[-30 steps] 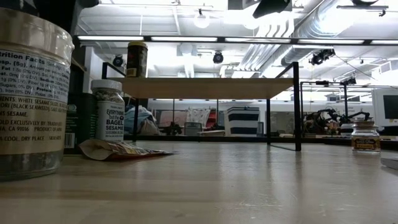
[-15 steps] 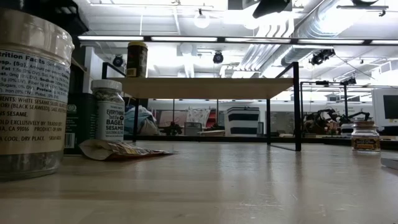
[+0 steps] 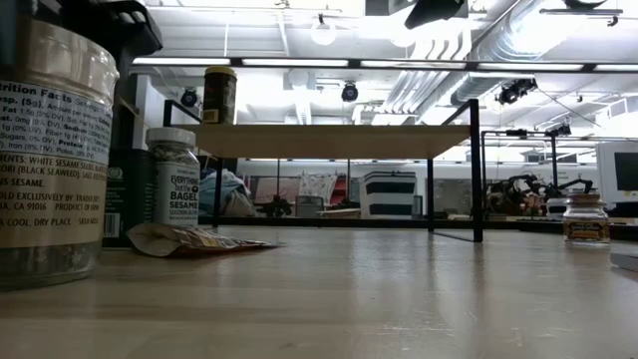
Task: Shelf spices
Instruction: Put the gold seasoning bottle on the shelf
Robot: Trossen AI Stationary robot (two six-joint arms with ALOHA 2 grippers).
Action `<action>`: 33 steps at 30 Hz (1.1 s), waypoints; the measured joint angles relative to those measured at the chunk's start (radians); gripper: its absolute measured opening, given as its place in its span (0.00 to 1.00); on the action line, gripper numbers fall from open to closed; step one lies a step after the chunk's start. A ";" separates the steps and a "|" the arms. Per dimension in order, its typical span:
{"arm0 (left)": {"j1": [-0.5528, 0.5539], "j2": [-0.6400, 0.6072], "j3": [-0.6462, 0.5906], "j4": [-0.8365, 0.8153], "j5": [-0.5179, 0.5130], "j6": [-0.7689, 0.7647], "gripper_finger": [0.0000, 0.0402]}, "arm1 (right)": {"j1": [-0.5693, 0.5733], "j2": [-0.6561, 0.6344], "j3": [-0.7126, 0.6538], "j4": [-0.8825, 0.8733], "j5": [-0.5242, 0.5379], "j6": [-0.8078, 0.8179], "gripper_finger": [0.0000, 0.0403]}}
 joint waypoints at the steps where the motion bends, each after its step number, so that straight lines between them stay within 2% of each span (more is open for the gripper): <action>1: 0.000 0.002 0.000 0.001 -0.004 0.000 0.89 | 0.000 0.000 0.000 0.000 0.000 0.000 0.76; 9: 0.000 0.004 0.001 -0.008 0.002 0.001 0.66 | 0.000 0.000 0.000 0.000 0.000 0.000 0.76; 13: 0.001 0.005 0.023 -0.059 0.046 0.024 0.66 | 0.000 0.000 0.000 0.000 0.000 0.000 0.76; 17: 0.017 -0.022 0.114 -0.176 0.072 0.074 0.66 | 0.000 -0.001 0.000 -0.008 0.000 -0.008 0.76; 19: 0.038 -0.059 0.184 -0.245 0.057 0.122 0.66 | 0.000 -0.005 0.000 -0.020 0.000 -0.009 0.76; 21: 0.069 -0.099 0.266 -0.315 -0.001 0.172 0.66 | 0.000 -0.017 0.000 -0.041 0.000 -0.009 0.76; 24: 0.143 -0.152 0.400 -0.414 -0.134 0.228 0.66 | 0.000 -0.041 0.000 -0.077 0.012 -0.008 0.76; 28: 0.323 -0.182 0.585 -0.524 -0.265 0.320 0.66 | -0.001 -0.091 0.000 -0.118 0.028 0.030 0.76; 31: 0.489 -0.166 0.702 -0.541 -0.293 0.450 0.66 | -0.003 -0.123 0.000 -0.129 0.033 0.068 0.76; 33: 0.600 -0.148 0.753 -0.523 -0.270 0.515 0.66 | -0.003 -0.141 0.000 -0.128 0.035 0.104 0.76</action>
